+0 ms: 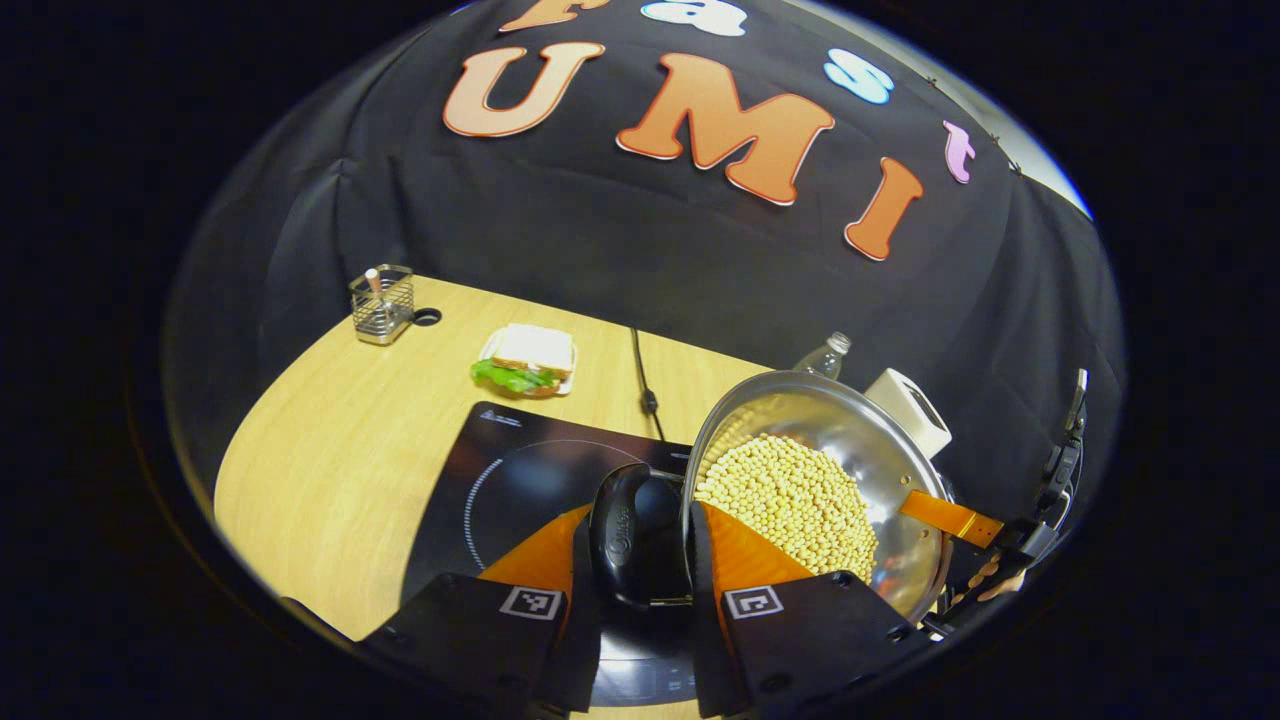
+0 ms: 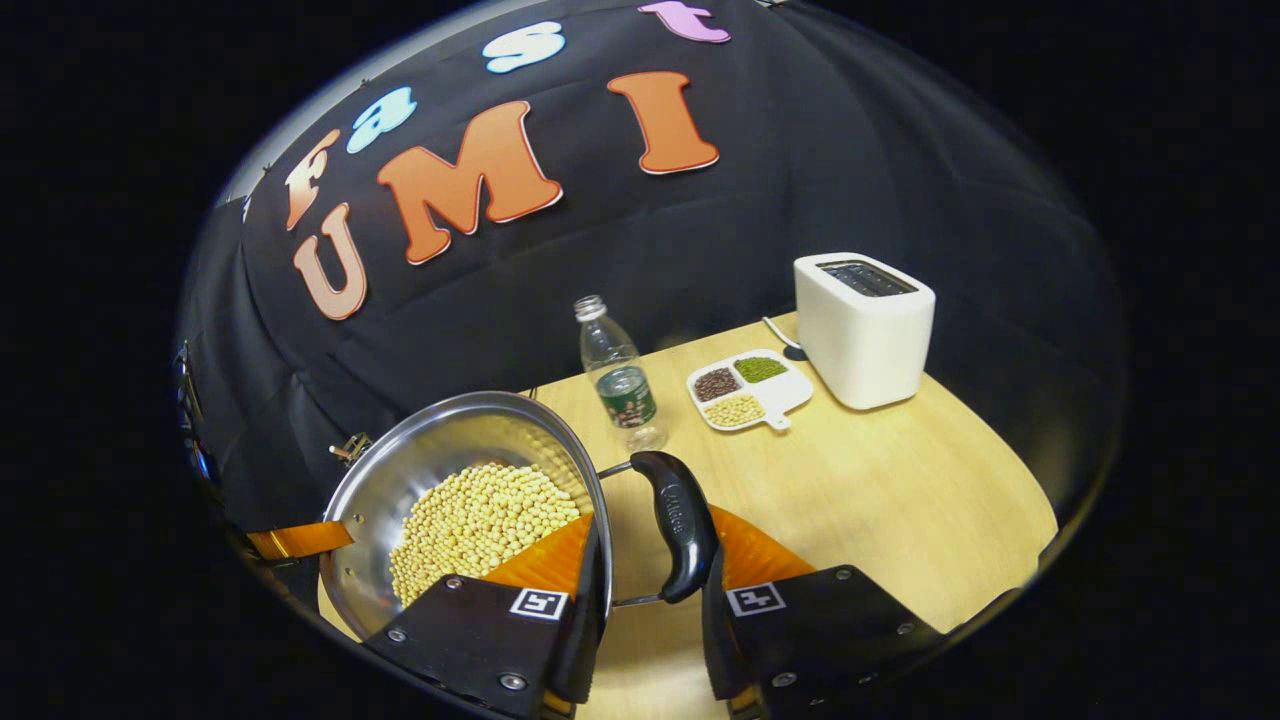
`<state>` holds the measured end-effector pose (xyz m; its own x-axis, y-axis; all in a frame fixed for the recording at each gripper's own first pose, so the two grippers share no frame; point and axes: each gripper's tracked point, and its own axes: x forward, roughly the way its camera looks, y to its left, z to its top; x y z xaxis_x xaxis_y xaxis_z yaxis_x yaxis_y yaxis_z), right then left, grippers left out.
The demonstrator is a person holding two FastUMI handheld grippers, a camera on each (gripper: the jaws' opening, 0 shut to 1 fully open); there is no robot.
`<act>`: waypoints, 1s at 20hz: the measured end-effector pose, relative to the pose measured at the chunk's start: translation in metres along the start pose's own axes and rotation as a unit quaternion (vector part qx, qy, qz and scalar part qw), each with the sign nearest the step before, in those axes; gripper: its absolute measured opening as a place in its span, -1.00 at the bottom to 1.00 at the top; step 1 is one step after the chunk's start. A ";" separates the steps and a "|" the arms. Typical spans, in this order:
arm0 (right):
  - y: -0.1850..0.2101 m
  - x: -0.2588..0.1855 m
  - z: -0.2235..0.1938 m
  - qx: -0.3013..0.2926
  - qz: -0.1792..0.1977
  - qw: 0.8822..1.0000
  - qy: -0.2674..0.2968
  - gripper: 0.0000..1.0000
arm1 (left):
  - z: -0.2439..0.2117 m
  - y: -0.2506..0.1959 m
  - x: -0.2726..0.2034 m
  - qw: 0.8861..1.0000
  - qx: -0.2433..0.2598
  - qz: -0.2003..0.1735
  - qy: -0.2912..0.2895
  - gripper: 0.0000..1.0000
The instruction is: First push the handle of the pot to place it horizontally, then grasp the pot with both hands and set it on the induction cooktop.
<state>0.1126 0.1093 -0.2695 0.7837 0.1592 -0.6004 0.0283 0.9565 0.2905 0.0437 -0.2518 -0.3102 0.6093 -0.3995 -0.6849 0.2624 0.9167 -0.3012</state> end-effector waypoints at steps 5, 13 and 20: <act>0.047 0.017 -0.024 -0.011 0.013 1.000 0.026 -0.13 | -0.002 0.058 -0.003 1.000 -0.019 0.018 0.008 -0.10; 0.092 0.044 -0.065 -0.027 0.018 0.996 0.079 -0.12 | -0.010 0.123 0.014 0.998 -0.040 0.040 0.036 -0.10; 0.099 0.049 -0.076 -0.031 0.014 0.995 0.095 -0.11 | -0.014 0.135 0.025 0.998 -0.036 0.037 0.047 -0.12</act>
<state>0.1068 0.2304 -0.3274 0.6522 0.2236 -0.7243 -0.0344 0.9632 0.2665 0.0843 -0.1384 -0.3772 0.5512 -0.3323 -0.7653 0.1627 0.9425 -0.2920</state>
